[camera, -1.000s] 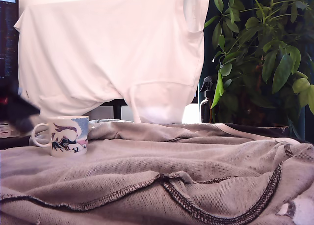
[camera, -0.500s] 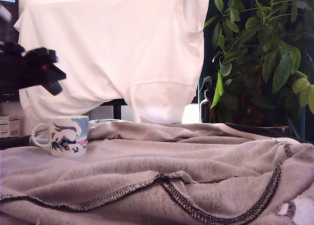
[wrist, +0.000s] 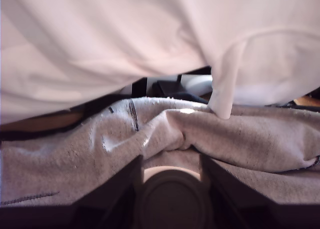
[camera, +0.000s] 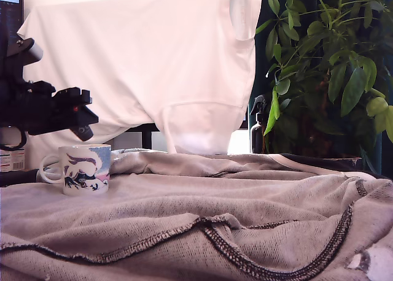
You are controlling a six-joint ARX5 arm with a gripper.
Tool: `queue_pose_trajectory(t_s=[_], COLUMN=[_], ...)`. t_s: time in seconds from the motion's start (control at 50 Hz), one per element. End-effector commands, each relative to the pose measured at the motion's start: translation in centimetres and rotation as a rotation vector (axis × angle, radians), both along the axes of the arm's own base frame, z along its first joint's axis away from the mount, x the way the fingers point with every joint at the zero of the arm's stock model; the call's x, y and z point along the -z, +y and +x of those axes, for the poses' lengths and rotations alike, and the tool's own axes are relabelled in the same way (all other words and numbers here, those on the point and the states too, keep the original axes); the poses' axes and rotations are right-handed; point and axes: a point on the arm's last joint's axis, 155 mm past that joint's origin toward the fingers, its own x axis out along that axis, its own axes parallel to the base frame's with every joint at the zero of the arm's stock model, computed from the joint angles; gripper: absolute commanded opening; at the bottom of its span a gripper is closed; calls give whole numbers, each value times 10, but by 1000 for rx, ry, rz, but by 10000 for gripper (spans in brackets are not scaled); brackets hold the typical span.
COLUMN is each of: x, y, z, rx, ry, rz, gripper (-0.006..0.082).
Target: Pick the grey coffee capsule and place it inside the blue coffee cup
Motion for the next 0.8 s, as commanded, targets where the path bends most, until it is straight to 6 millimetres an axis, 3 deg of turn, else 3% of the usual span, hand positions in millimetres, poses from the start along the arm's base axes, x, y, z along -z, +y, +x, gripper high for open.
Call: queue_pose_trajectory(t_s=[0.0, 0.18, 0.24, 0.34, 0.46, 0.6, 0.78], x=[-8, -11, -14, -29, -55, -82, -104], y=[-3, -4, -4, -8, -4, 4, 36], z=[2, 2, 1, -5, -15, -30, -52], rx=[12, 12, 14, 45, 51, 39, -66], ry=[-25, -32, -38, -55, -75, -75, -33], rz=[2, 0, -1, -7, -10, -9, 10], gripper=[651, 644, 601, 375, -34, -19, -19])
